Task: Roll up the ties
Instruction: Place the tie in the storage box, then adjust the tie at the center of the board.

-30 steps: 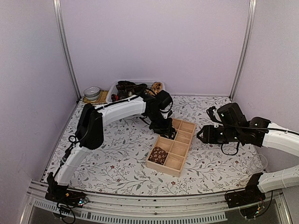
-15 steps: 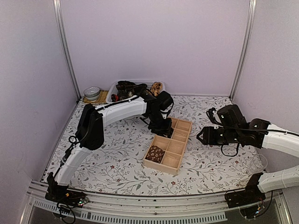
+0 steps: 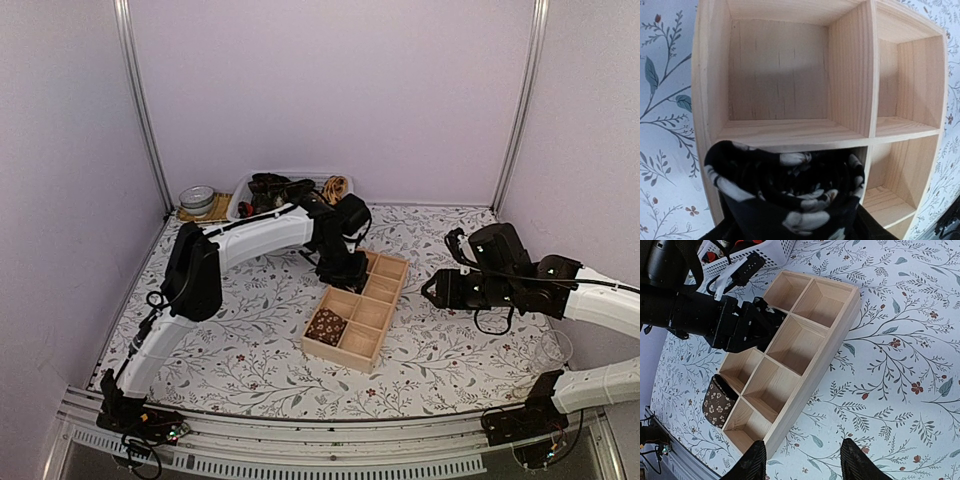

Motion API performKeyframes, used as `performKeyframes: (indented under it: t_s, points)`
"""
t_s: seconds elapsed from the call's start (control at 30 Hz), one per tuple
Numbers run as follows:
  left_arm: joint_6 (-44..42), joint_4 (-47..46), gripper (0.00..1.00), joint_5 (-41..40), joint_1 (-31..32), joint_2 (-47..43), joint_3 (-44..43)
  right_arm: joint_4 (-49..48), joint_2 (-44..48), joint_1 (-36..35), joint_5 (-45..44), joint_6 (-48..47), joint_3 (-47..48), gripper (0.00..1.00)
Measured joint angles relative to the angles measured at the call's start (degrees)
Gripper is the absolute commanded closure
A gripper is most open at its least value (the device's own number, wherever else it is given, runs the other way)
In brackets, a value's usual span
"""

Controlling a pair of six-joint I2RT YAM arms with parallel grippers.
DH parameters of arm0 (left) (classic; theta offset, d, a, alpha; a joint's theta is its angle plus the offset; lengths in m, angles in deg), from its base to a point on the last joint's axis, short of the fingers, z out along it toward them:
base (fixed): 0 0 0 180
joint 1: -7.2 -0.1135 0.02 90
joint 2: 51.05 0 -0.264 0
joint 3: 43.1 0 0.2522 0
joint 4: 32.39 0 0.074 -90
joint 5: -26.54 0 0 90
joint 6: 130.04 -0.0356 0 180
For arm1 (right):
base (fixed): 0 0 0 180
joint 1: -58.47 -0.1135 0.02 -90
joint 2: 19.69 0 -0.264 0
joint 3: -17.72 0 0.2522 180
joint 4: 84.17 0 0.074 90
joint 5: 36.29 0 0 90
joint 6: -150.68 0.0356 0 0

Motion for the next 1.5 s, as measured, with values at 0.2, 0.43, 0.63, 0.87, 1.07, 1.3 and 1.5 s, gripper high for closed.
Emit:
performKeyframes:
  t_s: [0.2, 0.43, 0.63, 0.87, 1.07, 1.3, 1.5]
  points:
    - [-0.39, 0.26, 0.32, -1.25, -0.07, -0.44, 0.00, -0.09, 0.00, 0.00, 0.02, -0.02, 0.00, 0.50]
    - [-0.46, 0.48, 0.31, -2.32, -0.09, -1.27, 0.00, -0.90, 0.00, 0.00, 0.20, -0.02, 0.00, 0.50]
    - [-0.48, 0.50, 0.05, -2.58, -0.09, -1.38, 0.00, -1.55, -0.20, 0.00, 0.87, -0.02, 0.00, 0.50]
    - [-0.26, -0.44, 0.00, -1.68, -0.02, -3.76, -0.09, -3.50, -2.51, 0.00, 1.36, -0.02, 0.00, 0.50]
    - [-0.42, -0.96, 0.00, -2.47, -0.02, -7.13, 0.00, -4.94, -6.19, 0.02, 1.55, -0.04, 1.66, 0.50]
    - [-1.44, -3.34, 0.00, -4.87, -0.02, -12.24, 4.35, -6.86, -11.23, 0.04, 2.51, -0.09, 5.95, 0.49]
    - [-4.22, -3.43, 0.00, -8.52, 0.02, -12.44, 5.75, -9.51, -15.52, 2.38, 5.79, 0.24, 7.80, 0.50]
